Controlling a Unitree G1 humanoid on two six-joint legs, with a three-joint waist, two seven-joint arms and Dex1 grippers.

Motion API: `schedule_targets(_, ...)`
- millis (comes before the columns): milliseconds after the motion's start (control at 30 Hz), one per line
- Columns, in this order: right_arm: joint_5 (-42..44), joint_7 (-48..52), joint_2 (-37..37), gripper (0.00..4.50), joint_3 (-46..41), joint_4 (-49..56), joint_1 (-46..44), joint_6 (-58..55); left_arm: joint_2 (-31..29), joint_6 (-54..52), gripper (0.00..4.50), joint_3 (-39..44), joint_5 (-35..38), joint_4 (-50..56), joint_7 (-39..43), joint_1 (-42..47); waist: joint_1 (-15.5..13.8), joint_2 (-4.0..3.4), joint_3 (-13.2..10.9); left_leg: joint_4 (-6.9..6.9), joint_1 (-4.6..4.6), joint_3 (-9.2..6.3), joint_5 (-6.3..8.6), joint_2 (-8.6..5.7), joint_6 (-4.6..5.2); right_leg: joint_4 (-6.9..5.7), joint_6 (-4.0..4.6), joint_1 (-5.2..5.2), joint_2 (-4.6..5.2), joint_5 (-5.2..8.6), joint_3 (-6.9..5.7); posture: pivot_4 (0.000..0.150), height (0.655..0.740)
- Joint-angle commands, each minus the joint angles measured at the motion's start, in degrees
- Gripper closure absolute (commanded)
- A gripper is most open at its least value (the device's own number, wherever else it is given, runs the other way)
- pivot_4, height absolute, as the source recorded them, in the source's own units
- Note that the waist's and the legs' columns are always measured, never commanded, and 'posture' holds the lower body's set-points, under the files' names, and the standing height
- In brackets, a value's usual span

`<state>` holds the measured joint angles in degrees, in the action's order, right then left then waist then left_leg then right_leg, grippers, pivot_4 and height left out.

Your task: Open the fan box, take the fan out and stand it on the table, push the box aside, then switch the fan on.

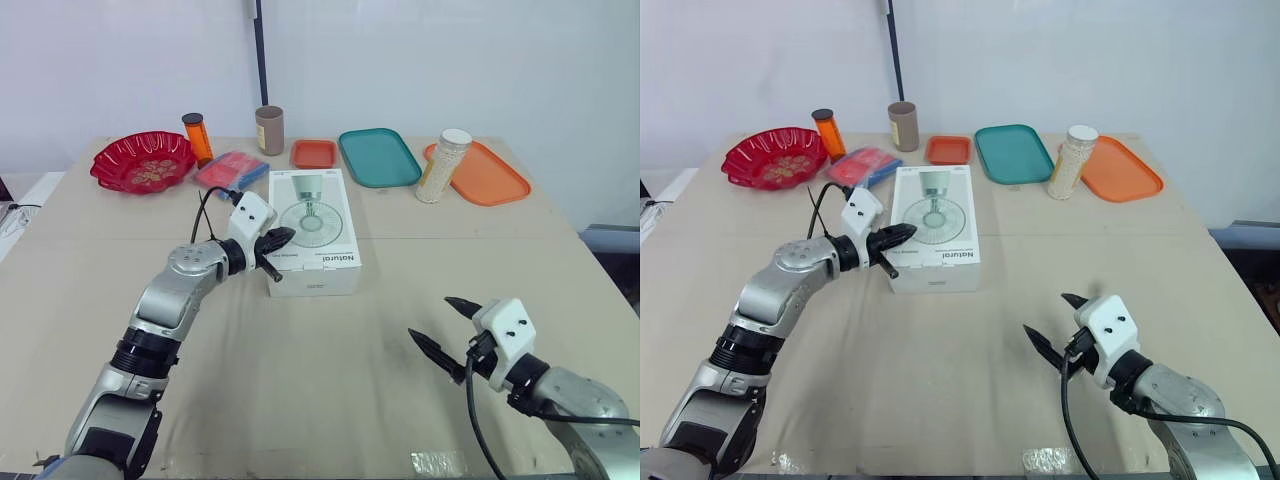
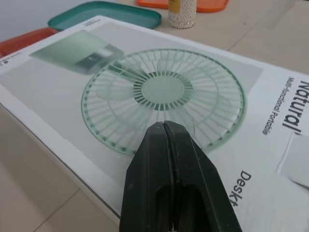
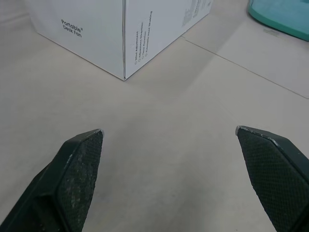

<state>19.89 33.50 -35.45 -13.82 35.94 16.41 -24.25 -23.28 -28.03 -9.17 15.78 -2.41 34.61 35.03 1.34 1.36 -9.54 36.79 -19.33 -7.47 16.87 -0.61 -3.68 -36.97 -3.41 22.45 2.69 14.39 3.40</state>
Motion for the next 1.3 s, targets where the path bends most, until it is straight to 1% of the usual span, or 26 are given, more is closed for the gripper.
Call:
schedule_targets(33, 0.3, 0.8, -1.7, 0.00, -0.3, 3.3, -0.8, -0.6, -0.1, -1.5, 4.48, 0.2, -0.7, 0.7, 0.6, 0.1, 0.0, 0.00, 0.0, 0.00, 0.00, 0.00, 0.00, 0.00, 0.00, 0.00, -0.01, 0.00, 0.00, 0.00, 0.00, 0.150, 0.7400)
schedule_targets(167, 1.3, 1.8, -3.7, 0.00, 0.8, 4.3, -4.1, -2.8, 0.2, -3.3, 4.48, 0.1, -0.9, 0.9, 0.5, 0.2, 0.0, -0.03, 0.0, 0.05, 0.05, 0.01, 0.00, 0.00, 0.00, 0.00, -0.09, -0.06, -0.01, 0.01, 0.01, 0.150, 0.7400)
schedule_targets(267, 2.0, 3.3, -5.0, 0.00, 2.3, 5.2, -6.3, -3.9, 0.6, -5.9, 4.48, 1.0, 0.3, 1.3, 0.5, 0.8, 0.0, -0.07, 0.1, 0.05, 0.05, 0.00, 0.00, 0.00, 0.00, 0.00, -0.09, -0.07, -0.01, 0.01, 0.00, 0.150, 0.7400)
schedule_targets(367, 2.9, 3.5, -5.7, 0.00, 4.1, 6.2, -9.5, -6.1, 0.4, -6.1, 4.48, 1.1, 0.0, 1.0, 0.6, 1.5, 0.0, -0.06, 0.1, 0.05, 0.03, -0.01, 0.00, 0.00, 0.00, 0.00, -0.09, -0.07, -0.01, 0.01, 0.00, 0.150, 0.7400)
schedule_targets(467, 1.6, 2.8, -6.2, 0.00, 6.0, 6.4, -12.6, -7.0, 0.3, -6.0, 4.48, 1.2, -0.4, 0.8, 0.8, 1.6, 0.0, -0.07, 0.1, 0.08, 0.03, 0.00, 0.00, -0.01, 0.00, 0.00, -0.09, -0.06, 0.00, 0.00, 0.00, 0.150, 0.7400)
schedule_targets(600, -2.2, 1.5, -6.4, 0.00, 11.9, 4.6, -19.6, -7.9, 0.1, -5.6, 4.48, 1.0, -0.8, 0.7, 1.3, 1.4, 0.0, -0.06, 0.0, 0.08, 0.03, -0.01, 0.00, -0.01, 0.00, 0.00, -0.10, -0.06, 0.00, 0.00, 0.00, 0.150, 0.7400)
schedule_targets(733, -4.9, -0.3, -4.7, 0.00, 16.1, 1.8, -26.5, -9.1, -0.3, -5.4, 4.48, 0.9, -1.0, 0.7, 2.0, 1.1, 0.0, -0.05, 0.0, 0.08, 0.02, -0.02, -0.01, -0.01, -0.02, 0.00, -0.09, -0.04, 0.00, -0.01, -0.01, 0.150, 0.7400)
schedule_targets(833, -4.9, -1.0, -2.5, 0.00, 17.9, -0.7, -31.7, -11.0, -0.5, -4.8, 4.48, 0.9, -1.5, 0.4, 2.4, 1.1, 0.0, -0.06, 0.0, 0.07, 0.00, -0.03, -0.02, -0.02, -0.03, 0.00, -0.04, -0.02, 0.02, -0.04, -0.01, 0.150, 0.7400)
schedule_targets(1000, -7.8, -2.2, 0.3, 0.00, 22.5, -4.5, -37.0, -12.4, -0.5, -4.3, 4.48, 0.8, -1.9, 0.4, 2.8, 0.7, 0.0, -0.05, 0.0, 0.08, -0.02, -0.06, -0.03, -0.03, -0.05, 0.00, -0.02, 0.01, 0.04, -0.05, -0.03, 0.150, 0.7400)
schedule_targets(1300, -10.6, -3.0, 4.5, 0.00, 27.4, -7.9, -41.2, -12.9, -0.5, -4.5, 4.48, 0.5, -2.6, 1.0, 3.4, 0.2, 0.1, -0.06, 0.1, 0.07, -0.04, -0.08, -0.03, -0.06, -0.05, 0.00, -0.02, 0.03, 0.07, -0.06, -0.04, 0.150, 0.7400)
